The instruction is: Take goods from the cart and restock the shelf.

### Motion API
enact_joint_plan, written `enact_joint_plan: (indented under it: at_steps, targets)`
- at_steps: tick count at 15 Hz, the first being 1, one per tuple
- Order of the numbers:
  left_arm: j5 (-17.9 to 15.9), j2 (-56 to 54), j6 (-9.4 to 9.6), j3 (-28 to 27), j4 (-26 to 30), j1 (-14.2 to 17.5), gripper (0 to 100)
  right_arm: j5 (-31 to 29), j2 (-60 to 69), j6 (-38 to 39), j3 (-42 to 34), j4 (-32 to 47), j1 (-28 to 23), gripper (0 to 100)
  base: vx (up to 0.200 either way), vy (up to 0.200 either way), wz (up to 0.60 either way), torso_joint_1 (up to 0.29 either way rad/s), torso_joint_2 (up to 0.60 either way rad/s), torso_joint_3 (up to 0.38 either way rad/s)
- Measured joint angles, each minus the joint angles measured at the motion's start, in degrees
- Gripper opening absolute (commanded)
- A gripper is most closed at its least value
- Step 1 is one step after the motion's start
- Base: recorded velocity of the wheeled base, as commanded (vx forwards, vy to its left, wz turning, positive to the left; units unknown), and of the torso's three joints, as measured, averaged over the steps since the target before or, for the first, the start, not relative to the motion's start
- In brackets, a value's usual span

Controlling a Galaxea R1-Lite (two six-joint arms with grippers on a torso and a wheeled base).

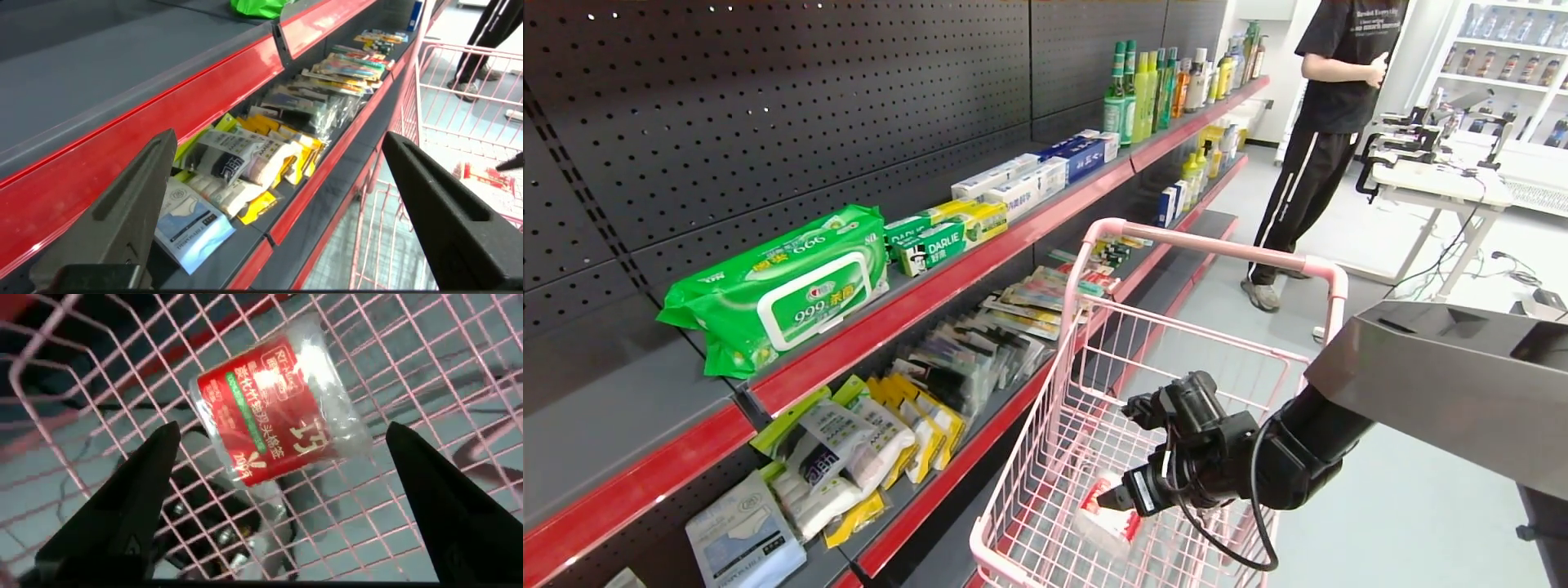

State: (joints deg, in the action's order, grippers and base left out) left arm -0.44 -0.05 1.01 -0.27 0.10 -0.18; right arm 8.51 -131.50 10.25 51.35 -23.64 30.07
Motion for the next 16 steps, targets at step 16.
enact_joint_plan:
  at_steps: [16]
  targets:
    - [-0.07, 0.00, 0.11, 0.00, -0.07, 0.00, 100, -7.39, 4.77, 42.46, -8.48, -7.05, 5.32, 100, 0.000, 0.000, 0.00, -0.038, 0.09, 0.060]
